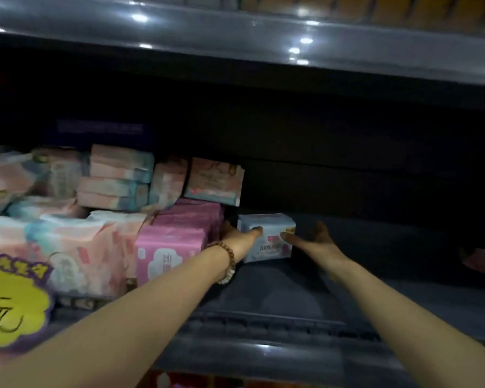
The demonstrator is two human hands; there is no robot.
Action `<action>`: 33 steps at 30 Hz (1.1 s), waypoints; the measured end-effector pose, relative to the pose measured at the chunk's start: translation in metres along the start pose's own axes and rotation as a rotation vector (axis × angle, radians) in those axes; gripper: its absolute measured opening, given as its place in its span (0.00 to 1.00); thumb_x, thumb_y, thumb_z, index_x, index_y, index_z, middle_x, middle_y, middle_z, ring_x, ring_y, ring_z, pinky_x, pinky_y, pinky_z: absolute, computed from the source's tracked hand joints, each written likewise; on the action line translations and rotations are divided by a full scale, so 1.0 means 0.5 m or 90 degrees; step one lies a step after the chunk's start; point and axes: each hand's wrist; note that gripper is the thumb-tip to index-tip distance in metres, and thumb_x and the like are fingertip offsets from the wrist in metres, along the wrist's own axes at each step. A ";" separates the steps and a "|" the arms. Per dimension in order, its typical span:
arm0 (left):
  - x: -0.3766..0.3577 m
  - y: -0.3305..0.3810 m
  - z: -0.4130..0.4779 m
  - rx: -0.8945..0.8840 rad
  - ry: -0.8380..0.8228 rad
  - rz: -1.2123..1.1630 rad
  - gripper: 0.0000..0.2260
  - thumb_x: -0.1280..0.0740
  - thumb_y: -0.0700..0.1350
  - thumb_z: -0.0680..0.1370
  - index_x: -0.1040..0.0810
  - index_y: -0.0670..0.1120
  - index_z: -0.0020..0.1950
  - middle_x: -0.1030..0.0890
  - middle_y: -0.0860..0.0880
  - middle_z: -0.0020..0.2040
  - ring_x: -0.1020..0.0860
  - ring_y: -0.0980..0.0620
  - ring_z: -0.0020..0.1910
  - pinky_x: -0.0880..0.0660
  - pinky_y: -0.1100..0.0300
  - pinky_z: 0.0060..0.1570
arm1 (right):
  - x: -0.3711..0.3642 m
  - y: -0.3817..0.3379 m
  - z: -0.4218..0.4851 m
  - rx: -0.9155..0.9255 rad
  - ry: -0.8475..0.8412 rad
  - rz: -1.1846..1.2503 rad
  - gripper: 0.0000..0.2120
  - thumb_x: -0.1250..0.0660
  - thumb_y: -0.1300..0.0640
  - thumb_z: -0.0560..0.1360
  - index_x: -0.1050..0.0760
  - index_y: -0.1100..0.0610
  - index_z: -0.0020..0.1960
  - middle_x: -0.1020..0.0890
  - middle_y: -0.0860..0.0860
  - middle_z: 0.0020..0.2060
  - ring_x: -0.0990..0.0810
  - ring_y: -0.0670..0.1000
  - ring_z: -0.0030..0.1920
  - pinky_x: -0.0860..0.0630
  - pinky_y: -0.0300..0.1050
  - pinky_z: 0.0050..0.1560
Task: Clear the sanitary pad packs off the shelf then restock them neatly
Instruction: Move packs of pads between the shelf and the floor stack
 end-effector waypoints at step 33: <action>0.320 -0.047 -0.409 -0.169 -0.077 -0.130 0.14 0.30 0.56 0.72 0.24 0.57 0.57 0.17 0.61 0.49 0.19 0.63 0.48 0.24 0.70 0.47 | -0.240 -0.145 -0.351 -0.055 -0.244 0.200 0.22 0.34 0.43 0.71 0.21 0.56 0.58 0.14 0.54 0.47 0.15 0.52 0.46 0.18 0.40 0.41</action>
Point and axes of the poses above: each hand's wrist, its own z-axis towards the middle knuckle, its own x-axis out of the back of the hand, y = z × x
